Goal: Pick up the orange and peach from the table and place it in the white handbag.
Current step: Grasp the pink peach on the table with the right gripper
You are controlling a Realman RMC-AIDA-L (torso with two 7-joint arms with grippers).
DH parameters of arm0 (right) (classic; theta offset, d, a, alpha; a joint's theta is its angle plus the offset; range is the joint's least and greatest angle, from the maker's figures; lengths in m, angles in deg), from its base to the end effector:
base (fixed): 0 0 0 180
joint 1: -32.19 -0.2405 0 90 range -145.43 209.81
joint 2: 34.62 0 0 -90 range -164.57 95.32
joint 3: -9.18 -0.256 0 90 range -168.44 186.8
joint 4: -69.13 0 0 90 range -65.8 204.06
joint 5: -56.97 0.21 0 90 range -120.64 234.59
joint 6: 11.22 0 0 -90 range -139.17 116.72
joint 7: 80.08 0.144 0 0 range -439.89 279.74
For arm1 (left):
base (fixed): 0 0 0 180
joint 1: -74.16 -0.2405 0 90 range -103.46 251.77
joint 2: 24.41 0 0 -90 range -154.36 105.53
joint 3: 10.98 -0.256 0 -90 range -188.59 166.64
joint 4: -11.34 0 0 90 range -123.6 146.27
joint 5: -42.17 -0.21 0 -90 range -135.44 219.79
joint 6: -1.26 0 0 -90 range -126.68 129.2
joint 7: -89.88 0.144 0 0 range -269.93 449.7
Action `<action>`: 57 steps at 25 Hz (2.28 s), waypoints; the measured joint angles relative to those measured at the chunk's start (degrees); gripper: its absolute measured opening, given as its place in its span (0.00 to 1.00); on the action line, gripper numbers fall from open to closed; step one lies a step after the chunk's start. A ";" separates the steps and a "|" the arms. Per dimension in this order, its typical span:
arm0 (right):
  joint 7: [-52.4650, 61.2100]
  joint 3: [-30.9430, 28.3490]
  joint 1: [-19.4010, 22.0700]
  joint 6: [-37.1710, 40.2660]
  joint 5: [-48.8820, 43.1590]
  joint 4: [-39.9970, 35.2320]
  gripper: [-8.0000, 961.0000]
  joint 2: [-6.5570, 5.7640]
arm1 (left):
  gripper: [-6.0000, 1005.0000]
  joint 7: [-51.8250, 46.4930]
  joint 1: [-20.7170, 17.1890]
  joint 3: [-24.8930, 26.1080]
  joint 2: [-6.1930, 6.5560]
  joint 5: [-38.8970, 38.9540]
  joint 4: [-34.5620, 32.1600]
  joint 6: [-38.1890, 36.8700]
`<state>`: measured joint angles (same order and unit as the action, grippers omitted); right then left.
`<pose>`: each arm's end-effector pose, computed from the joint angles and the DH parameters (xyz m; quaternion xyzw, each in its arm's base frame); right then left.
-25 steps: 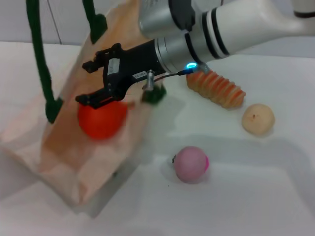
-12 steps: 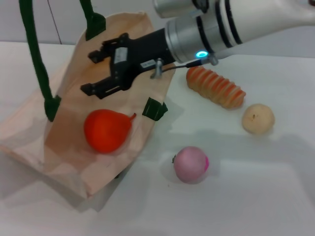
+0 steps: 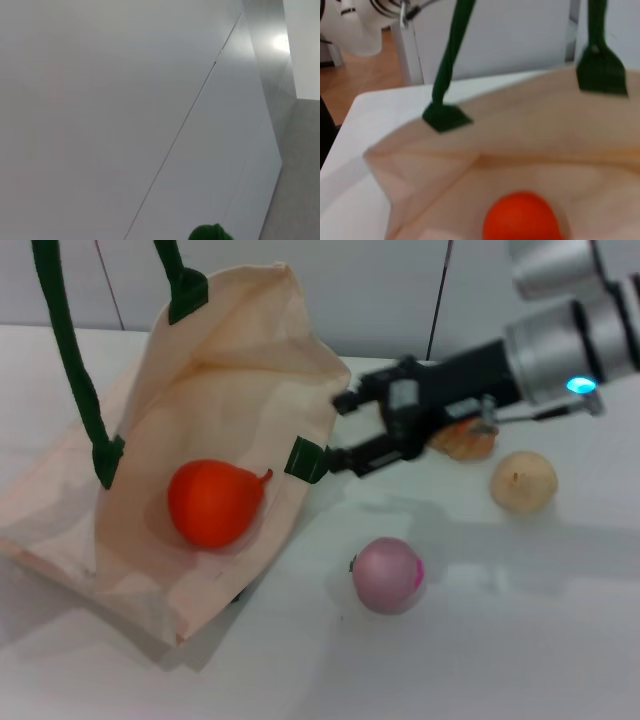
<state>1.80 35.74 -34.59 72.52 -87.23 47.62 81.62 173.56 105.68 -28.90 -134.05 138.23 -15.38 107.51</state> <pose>0.1109 0.4199 -0.0382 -0.9928 0.0604 0.1026 0.0156 -0.2514 0.3399 0.1459 -0.7336 -0.2576 -0.6053 0.1705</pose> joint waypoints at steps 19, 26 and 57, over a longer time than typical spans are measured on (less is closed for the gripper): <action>1.19 9.75 8.07 -2.95 0.06 2.38 0.87 0.45 | 0.14 0.09 -0.15 0.00 0.13 0.18 0.00 0.01; 1.46 13.23 6.82 -10.41 0.07 7.02 0.87 0.45 | 0.14 0.80 0.08 0.00 0.28 0.25 1.04 0.01; 1.36 16.44 6.19 -10.13 -0.12 9.29 0.66 0.47 | 0.14 0.97 -0.01 -0.01 0.40 0.18 1.50 0.01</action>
<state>3.16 52.18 -28.40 62.39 -87.35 56.92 82.10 174.53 105.67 -28.91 -133.66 138.41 -13.88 107.52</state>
